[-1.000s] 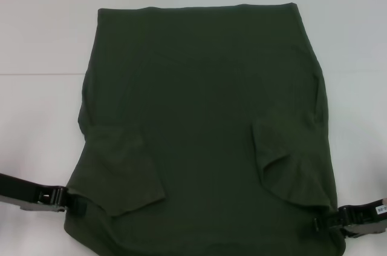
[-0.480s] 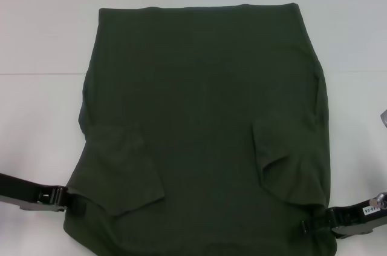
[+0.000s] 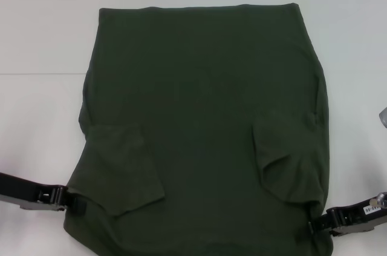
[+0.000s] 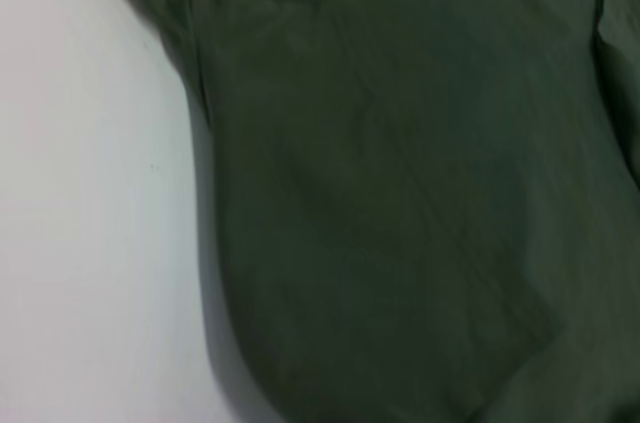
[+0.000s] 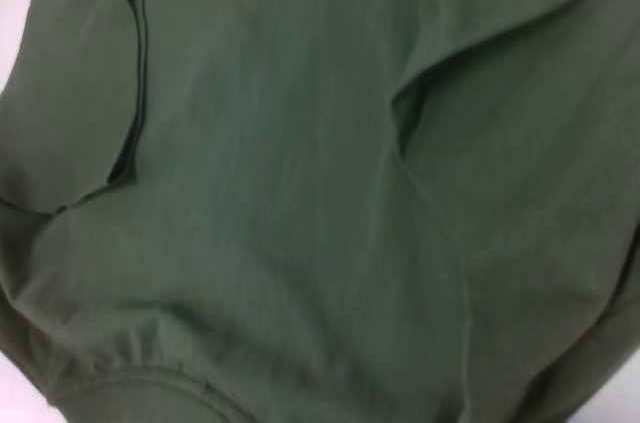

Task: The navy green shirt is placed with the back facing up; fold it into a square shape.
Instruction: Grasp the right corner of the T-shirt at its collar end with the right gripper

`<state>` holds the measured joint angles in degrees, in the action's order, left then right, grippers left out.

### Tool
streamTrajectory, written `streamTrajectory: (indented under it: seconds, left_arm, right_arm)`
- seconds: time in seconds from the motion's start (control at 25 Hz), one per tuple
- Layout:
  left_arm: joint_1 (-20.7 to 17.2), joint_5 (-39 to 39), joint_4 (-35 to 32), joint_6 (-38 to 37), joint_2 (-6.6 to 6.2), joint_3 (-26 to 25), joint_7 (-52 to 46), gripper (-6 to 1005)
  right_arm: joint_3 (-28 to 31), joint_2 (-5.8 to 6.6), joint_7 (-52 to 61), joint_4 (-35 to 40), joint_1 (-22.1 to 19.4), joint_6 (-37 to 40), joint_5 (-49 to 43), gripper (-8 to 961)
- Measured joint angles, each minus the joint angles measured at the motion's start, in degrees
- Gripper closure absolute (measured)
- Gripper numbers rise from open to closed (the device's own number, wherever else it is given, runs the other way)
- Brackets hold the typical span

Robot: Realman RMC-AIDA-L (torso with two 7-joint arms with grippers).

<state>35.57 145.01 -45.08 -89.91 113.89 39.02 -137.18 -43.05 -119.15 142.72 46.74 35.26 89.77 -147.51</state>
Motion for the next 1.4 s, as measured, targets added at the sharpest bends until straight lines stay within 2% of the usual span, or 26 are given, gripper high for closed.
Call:
streamTrajectory:
  seconds: [0.08,0.16,0.6,0.92,1.08,1.4]
  left_arm:
    - [0.0,0.0,0.0,0.0,0.00,0.0,0.0,972]
    - [0.0,0.0,0.0,0.0,0.00,0.0,-0.1,972]
    - [0.2,0.0,0.0,0.0,-0.17,-0.7,-0.1,972]
    - [0.2,0.0,0.0,0.0,-0.19,-0.7,0.0,972]
    - [0.2,0.0,0.0,-0.9,-0.64,-1.0,0.0,972]
    - [0.2,0.0,0.8,-4.4,-2.47,-1.3,0.1,972]
  right_arm:
    - [-0.4,0.03,-0.2,0.0,0.0,-0.1,0.0,209]
    - [-0.5,0.05,-0.4,0.1,0.0,-0.1,0.0,445]
    - [-0.4,0.46,-0.6,0.9,-0.1,0.0,0.3,893]
    - [-0.3,0.73,-1.2,1.1,-0.4,0.7,0.3,923]
    - [0.5,1.05,-2.7,3.1,-1.1,3.2,0.4,923]
    - [0.5,3.53,-5.3,4.6,-2.0,8.8,0.2,922]
